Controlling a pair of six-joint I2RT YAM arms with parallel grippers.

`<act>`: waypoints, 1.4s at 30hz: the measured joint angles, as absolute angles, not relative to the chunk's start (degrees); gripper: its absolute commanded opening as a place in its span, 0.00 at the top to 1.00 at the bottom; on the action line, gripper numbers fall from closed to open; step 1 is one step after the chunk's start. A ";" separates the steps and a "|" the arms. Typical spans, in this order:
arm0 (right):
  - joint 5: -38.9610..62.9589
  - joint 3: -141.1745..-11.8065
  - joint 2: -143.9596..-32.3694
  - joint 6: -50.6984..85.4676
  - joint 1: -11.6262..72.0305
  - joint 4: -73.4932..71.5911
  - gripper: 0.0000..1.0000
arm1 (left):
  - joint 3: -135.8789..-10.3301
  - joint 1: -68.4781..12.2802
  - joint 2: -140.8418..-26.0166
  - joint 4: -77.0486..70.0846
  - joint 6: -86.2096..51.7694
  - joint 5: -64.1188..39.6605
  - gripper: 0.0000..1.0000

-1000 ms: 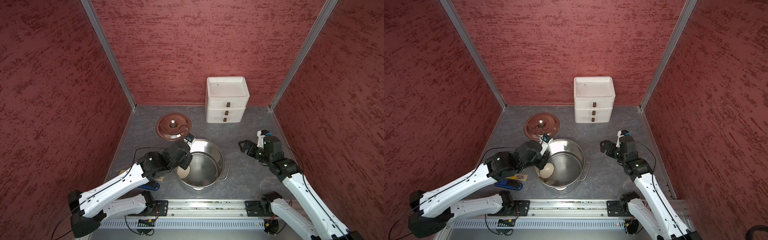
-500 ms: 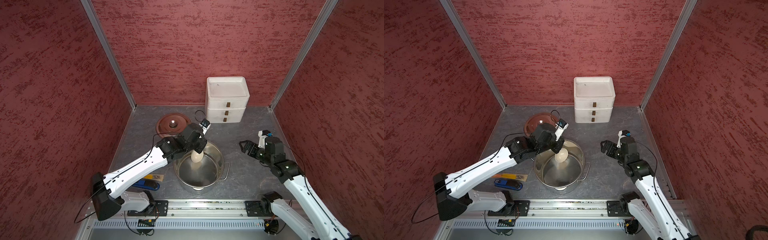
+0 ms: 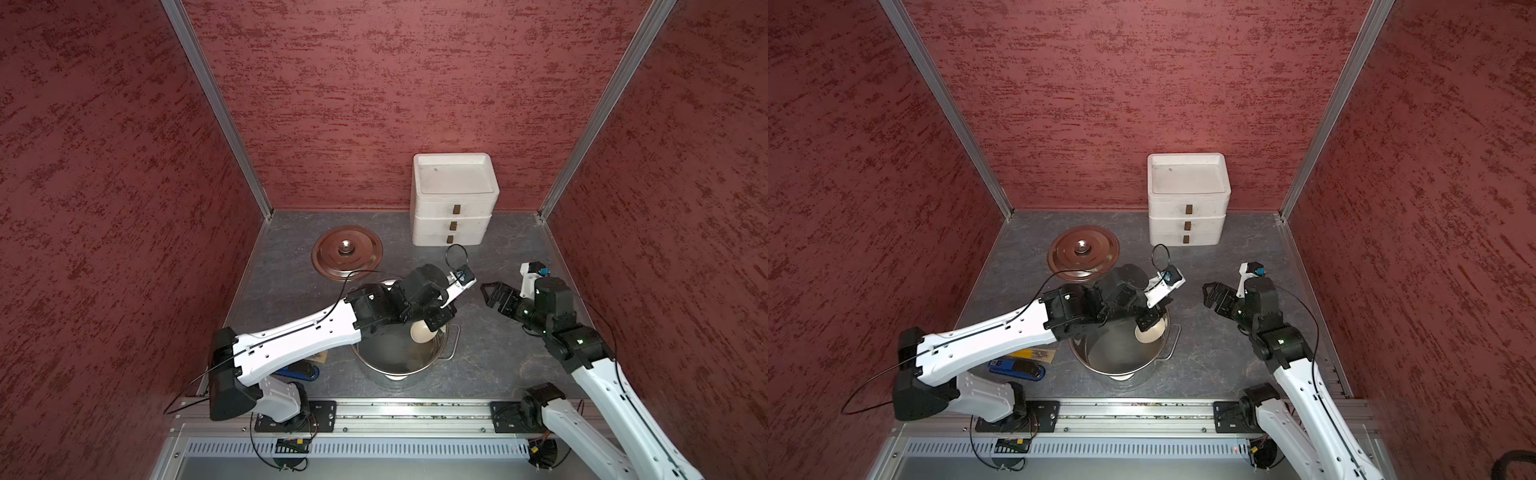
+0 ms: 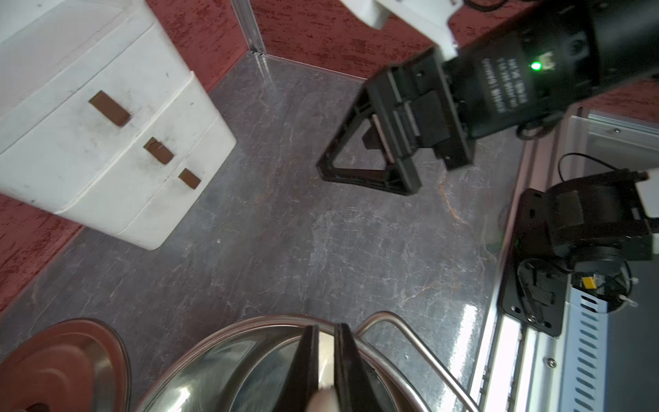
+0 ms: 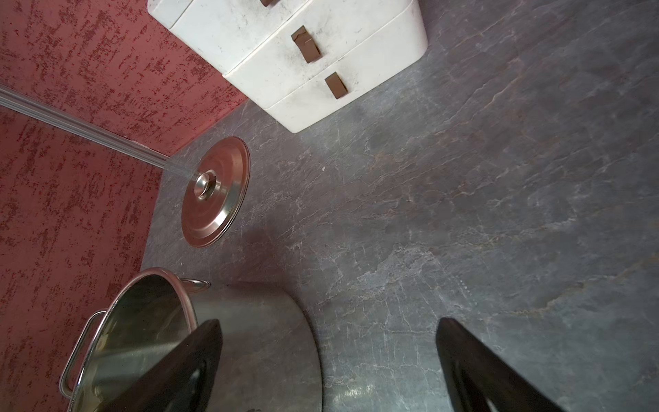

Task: Stir the soup with a spoon
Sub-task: Stir the soup in the pan with a stick.

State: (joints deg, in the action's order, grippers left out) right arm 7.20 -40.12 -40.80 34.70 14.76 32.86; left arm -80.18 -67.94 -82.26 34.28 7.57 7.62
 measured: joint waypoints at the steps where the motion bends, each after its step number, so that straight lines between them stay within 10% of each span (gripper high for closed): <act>1: 7.20 -39.94 -40.66 34.72 14.76 32.86 0.02 | -79.57 -68.95 -81.93 34.54 7.35 7.64 1.00; 18: 7.27 -39.59 -42.39 35.38 14.76 32.58 0.03 | -62.13 -77.34 -60.66 46.63 -3.75 16.32 1.00; 42: 7.38 -39.59 -40.10 35.66 14.76 32.91 0.03 | -67.72 -51.27 -68.90 44.42 2.55 16.80 1.00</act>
